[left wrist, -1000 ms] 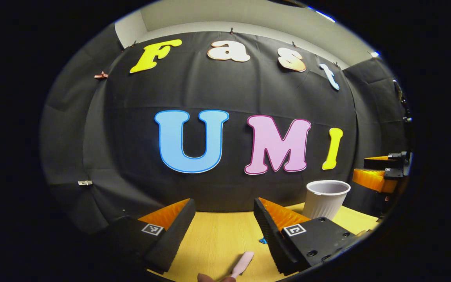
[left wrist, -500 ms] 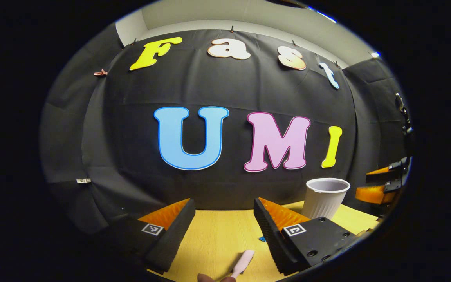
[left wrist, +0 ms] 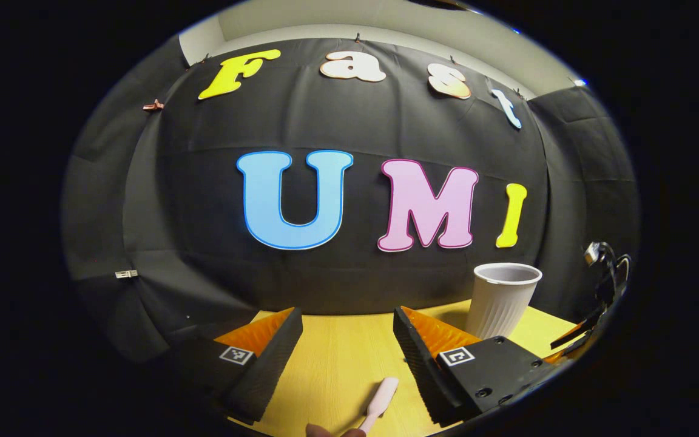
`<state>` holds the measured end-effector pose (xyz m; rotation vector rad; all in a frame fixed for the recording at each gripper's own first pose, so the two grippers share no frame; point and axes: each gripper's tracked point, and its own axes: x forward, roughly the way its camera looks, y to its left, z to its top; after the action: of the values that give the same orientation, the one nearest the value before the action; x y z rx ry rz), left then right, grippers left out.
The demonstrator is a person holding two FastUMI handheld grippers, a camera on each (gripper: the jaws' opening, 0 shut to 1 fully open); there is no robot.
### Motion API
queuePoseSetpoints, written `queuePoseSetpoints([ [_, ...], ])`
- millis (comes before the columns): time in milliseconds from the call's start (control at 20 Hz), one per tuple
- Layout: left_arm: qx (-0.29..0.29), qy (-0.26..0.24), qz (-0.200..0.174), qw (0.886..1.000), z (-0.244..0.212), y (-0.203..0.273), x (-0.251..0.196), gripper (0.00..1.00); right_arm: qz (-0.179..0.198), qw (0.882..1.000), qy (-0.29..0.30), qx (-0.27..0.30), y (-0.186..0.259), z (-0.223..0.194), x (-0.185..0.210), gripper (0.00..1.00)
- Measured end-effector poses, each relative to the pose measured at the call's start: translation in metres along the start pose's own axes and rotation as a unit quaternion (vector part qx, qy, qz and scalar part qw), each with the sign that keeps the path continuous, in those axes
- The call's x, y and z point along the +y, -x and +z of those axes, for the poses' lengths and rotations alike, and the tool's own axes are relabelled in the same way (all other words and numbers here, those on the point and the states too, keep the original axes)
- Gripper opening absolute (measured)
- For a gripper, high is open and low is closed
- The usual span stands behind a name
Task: Pick up the small broom and dustpan from the desktop, sweep the trash into the dustpan with the broom, and then empty the trash into the garbage bin.
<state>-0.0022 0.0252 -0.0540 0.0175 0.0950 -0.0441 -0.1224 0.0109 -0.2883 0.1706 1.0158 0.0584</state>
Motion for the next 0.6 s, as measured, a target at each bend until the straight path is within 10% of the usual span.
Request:
queuePoseSetpoints([
  [600, 0.022, 0.002, 0.002, 1.000, -0.025, -0.001, 0.014, 0.95, -0.051, 0.983, 0.011, 0.176, -0.105, -0.078, -0.027, 0.93],
])
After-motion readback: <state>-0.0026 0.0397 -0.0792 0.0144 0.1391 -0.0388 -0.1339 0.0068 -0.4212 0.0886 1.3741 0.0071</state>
